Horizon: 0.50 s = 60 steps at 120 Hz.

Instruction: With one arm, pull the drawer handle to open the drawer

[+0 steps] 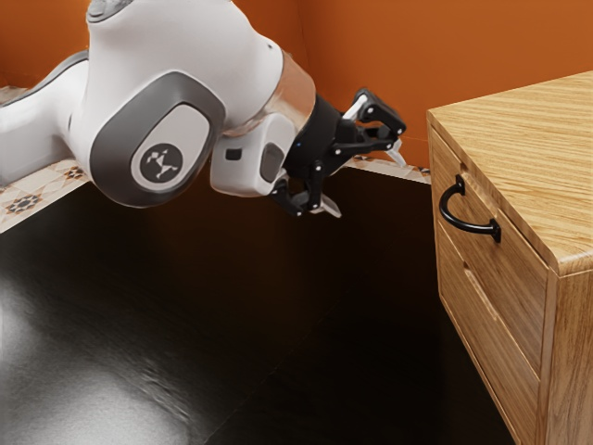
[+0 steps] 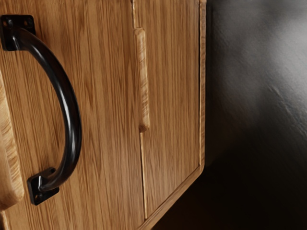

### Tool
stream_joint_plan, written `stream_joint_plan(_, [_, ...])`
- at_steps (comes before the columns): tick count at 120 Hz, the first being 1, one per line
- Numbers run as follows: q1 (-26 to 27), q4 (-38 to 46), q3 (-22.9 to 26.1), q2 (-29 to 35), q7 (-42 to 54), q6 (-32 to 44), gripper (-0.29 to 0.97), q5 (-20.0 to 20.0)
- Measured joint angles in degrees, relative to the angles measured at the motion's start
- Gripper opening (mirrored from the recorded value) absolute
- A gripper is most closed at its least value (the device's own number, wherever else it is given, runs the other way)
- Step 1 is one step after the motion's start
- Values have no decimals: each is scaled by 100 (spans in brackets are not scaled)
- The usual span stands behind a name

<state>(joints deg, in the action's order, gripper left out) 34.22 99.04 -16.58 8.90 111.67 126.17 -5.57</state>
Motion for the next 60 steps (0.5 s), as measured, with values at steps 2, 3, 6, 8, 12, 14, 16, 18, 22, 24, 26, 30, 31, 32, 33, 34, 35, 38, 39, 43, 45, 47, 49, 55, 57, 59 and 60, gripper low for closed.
stream_joint_plan(2, [21,17,-1,-4,17,18,68,-1])
stream_joint_plan(3, [31,24,-1,-5,25,27,68,-1])
stream_joint_plan(6, [61,44,-2,-8,49,52,68,-2])
stream_joint_plan(8, [75,54,-2,-10,64,68,68,-2])
stream_joint_plan(12, [92,76,-3,-10,93,96,68,-2])
stream_joint_plan(14, [97,87,-3,-9,107,111,68,-3])
stream_joint_plan(16, [101,107,-3,-5,121,128,68,-3])
stream_joint_plan(18, [104,132,-3,-2,134,145,68,-3])
stream_joint_plan(22, [108,199,-3,12,160,189,68,-1])
stream_joint_plan(24, [112,224,-3,17,172,212,68,-1])
stream_joint_plan(26, [123,250,-6,20,184,237,68,0])
stream_joint_plan(30, [153,286,-9,25,207,288,68,1])
stream_joint_plan(31, [165,293,-11,25,213,301,68,1])
stream_joint_plan(32, [179,298,-12,26,218,314,68,1])
stream_joint_plan(33, [194,302,-13,26,224,326,68,1])
stream_joint_plan(34, [209,307,-14,27,229,339,68,1])
stream_joint_plan(35, [223,312,-15,27,234,351,68,2])
stream_joint_plan(38, [263,333,-17,30,249,387,68,2])
stream_joint_plan(39, [274,339,-18,29,254,398,68,2])
stream_joint_plan(43, [306,355,-19,22,273,444,68,2])
stream_joint_plan(45, [315,361,-22,19,283,467,68,3])
stream_joint_plan(47, [319,373,-25,14,291,490,68,3])
stream_joint_plan(49, [321,392,-30,9,300,515,68,3])
stream_joint_plan(55, [313,463,-40,-6,325,596,68,3])
stream_joint_plan(57, [309,479,-42,-16,333,621,68,3])
stream_joint_plan(59, [306,490,-44,-29,340,644,68,3])
stream_joint_plan(60, [304,495,-44,-37,344,655,68,3])
